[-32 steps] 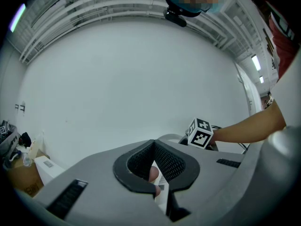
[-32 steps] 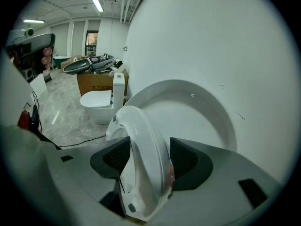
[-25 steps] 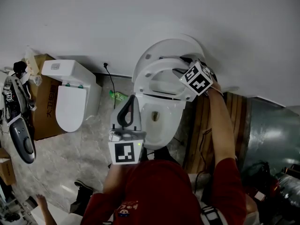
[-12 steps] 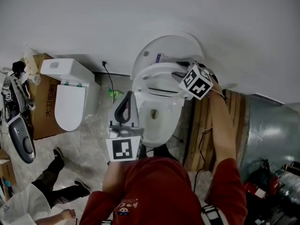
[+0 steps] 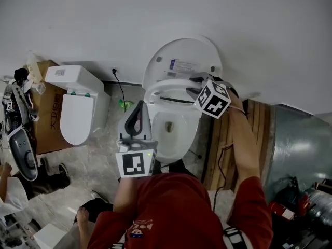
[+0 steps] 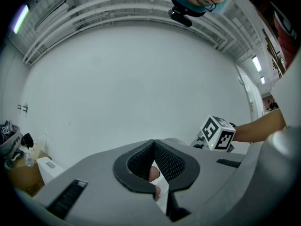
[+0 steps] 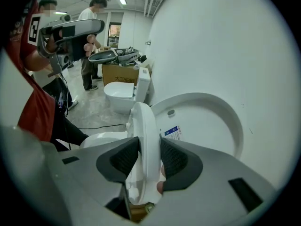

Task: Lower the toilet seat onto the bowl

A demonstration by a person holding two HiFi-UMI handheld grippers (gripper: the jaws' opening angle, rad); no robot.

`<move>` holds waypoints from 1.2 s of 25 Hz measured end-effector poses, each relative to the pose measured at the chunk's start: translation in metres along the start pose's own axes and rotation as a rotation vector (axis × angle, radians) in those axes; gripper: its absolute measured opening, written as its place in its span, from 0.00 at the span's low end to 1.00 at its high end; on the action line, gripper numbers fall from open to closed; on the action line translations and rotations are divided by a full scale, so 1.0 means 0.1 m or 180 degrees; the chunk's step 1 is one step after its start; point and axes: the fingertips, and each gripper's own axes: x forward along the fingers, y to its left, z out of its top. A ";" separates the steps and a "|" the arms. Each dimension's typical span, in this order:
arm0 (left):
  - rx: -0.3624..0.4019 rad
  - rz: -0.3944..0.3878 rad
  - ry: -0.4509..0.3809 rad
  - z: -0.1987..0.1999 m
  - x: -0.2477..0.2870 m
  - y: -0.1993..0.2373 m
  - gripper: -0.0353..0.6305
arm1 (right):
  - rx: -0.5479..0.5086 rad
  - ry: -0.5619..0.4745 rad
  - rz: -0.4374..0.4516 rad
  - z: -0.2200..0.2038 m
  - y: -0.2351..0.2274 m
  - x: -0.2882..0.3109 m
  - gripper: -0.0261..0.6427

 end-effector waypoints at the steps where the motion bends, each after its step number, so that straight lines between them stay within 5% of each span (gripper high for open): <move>1: 0.0009 0.0010 -0.0006 0.01 -0.01 -0.01 0.07 | -0.0013 0.0003 0.0027 0.00 0.04 -0.02 0.26; 18: 0.0194 0.0385 0.0063 -0.04 -0.39 -0.21 0.07 | -0.0336 -0.0251 0.0347 -0.01 0.71 -0.17 0.23; 30: 0.0093 0.0521 0.0165 -0.21 -0.72 -0.22 0.07 | -0.0305 -0.0409 0.0340 -0.01 1.12 -0.24 0.23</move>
